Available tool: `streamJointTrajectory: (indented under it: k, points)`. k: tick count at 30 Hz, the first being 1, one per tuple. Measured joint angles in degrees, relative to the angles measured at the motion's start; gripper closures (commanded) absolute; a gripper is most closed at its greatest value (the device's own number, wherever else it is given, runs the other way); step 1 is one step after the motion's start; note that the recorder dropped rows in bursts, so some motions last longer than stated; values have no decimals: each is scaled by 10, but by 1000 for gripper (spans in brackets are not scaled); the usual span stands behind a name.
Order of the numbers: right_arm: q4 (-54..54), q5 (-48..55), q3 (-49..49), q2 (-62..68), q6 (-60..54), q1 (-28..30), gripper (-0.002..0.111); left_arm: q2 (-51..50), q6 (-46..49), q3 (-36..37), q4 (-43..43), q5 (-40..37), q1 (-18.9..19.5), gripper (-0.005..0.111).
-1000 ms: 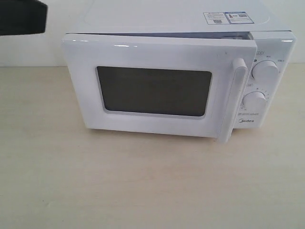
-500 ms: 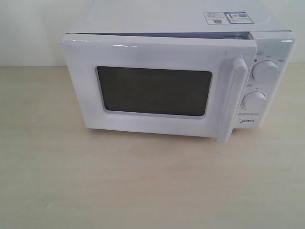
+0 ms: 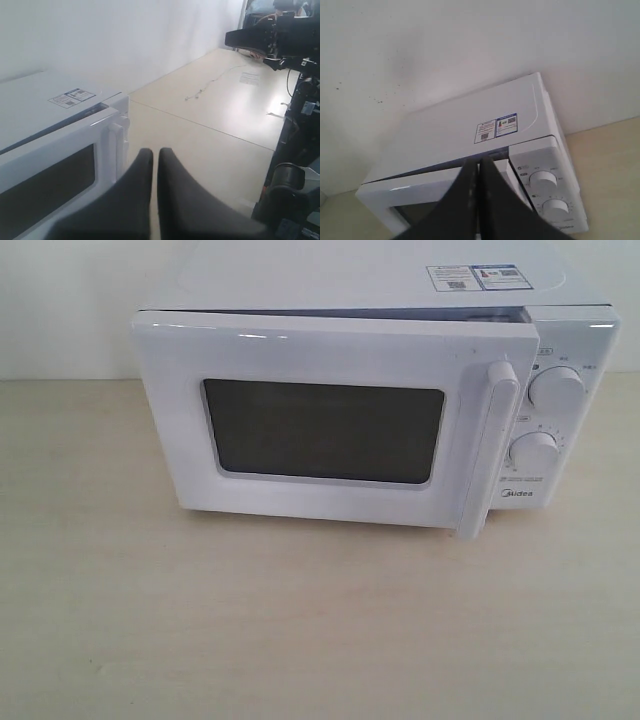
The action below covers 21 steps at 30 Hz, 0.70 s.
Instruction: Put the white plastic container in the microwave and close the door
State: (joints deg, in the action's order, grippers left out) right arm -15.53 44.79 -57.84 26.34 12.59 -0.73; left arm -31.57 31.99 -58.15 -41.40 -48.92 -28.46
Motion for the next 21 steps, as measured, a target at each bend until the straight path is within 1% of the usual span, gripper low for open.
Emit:
streamJointTrajectory:
  k: [4,5,6,7,8,9,11,13,16,21]
  points:
    - [-24,-1,-2,7,-11,0,108,0,-1,0,0,-6,0,102]
    - [-52,-1,-2,10,-54,0,108,0,-7,0,0,-7,0,102]
    - [-93,2,-2,16,-102,0,108,0,-10,0,0,-7,0,102]
    - [-178,11,-2,28,-179,0,108,0,-11,0,0,-7,0,102]
    - [-232,23,-2,41,-234,0,108,0,-13,0,0,-7,0,102]
    - [-323,43,-2,64,-304,0,108,0,-13,0,0,-7,0,102]
    - [-416,80,-2,101,-375,0,108,0,-22,0,0,-8,0,102]
    - [-443,93,-2,121,-397,0,108,0,-26,0,0,-11,0,102]
    - [-454,93,9,144,-416,0,108,0,-29,0,0,-15,0,102]
    - [-458,61,68,160,-439,0,108,0,-30,0,0,-15,0,102]
